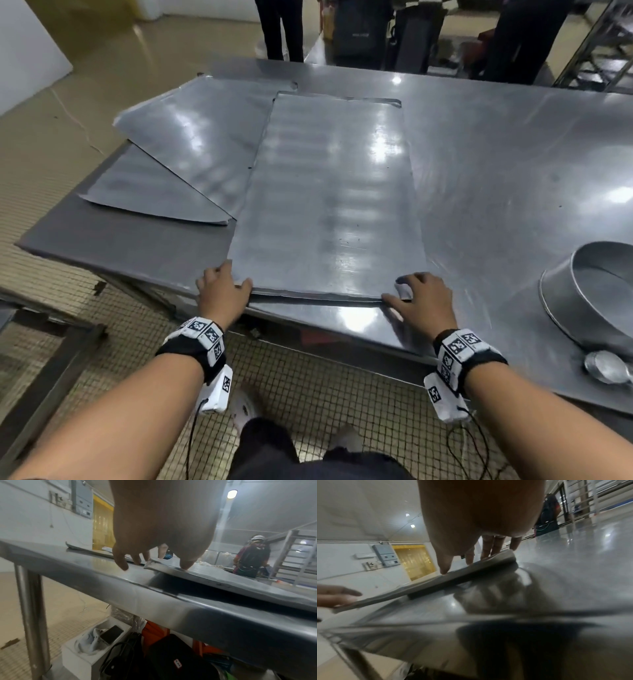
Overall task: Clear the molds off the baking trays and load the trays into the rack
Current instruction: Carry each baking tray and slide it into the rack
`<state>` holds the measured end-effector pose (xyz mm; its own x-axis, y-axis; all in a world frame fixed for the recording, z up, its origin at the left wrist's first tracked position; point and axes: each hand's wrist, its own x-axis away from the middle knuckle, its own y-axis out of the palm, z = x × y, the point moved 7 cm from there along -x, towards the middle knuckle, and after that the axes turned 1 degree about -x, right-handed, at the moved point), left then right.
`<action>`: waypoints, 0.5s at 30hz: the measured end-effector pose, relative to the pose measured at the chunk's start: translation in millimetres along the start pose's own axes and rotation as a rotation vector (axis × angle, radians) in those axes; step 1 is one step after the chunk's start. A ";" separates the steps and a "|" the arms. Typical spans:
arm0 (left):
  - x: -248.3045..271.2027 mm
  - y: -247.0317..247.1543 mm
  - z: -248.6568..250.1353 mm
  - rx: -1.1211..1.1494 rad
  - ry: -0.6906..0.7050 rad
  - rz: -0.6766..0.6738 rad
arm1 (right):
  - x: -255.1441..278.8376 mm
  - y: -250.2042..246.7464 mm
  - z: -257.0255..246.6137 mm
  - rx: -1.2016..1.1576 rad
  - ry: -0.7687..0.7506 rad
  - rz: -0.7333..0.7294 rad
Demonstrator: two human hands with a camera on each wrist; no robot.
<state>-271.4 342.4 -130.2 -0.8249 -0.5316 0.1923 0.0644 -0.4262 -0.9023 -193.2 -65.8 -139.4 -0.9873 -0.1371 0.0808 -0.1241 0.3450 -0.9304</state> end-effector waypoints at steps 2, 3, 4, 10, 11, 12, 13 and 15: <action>5.9 -3.3 12.2 -0.073 0.115 0.060 | 6.8 7.9 -15.5 0.016 -0.094 -0.004; 9.6 -1.2 19.2 -0.096 0.173 0.061 | 9.5 11.4 -21.2 0.008 -0.119 -0.016; 13.4 2.7 24.8 -0.112 0.224 0.044 | 11.1 13.6 -26.0 -0.016 -0.130 -0.028; 26.0 13.7 36.0 -0.204 0.353 -0.009 | 14.5 15.1 -40.0 -0.121 -0.084 -0.041; 26.5 13.1 34.5 -0.210 0.370 -0.008 | 14.8 15.0 -40.4 -0.123 -0.070 -0.037; 26.7 12.3 32.4 -0.211 0.387 -0.006 | 15.1 14.8 -40.8 -0.116 -0.060 -0.031; 27.1 11.0 30.3 -0.211 0.404 0.000 | 15.5 15.0 -41.6 -0.103 -0.052 -0.026; 29.1 8.8 26.1 -0.212 0.431 0.007 | 19.2 16.3 -42.0 -0.080 -0.030 -0.025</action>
<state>-280.2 304.0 -122.5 -0.9854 -0.1629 0.0486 -0.0080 -0.2409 -0.9705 -218.3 -23.7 -138.0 -0.9806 -0.1734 0.0917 -0.1571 0.4142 -0.8965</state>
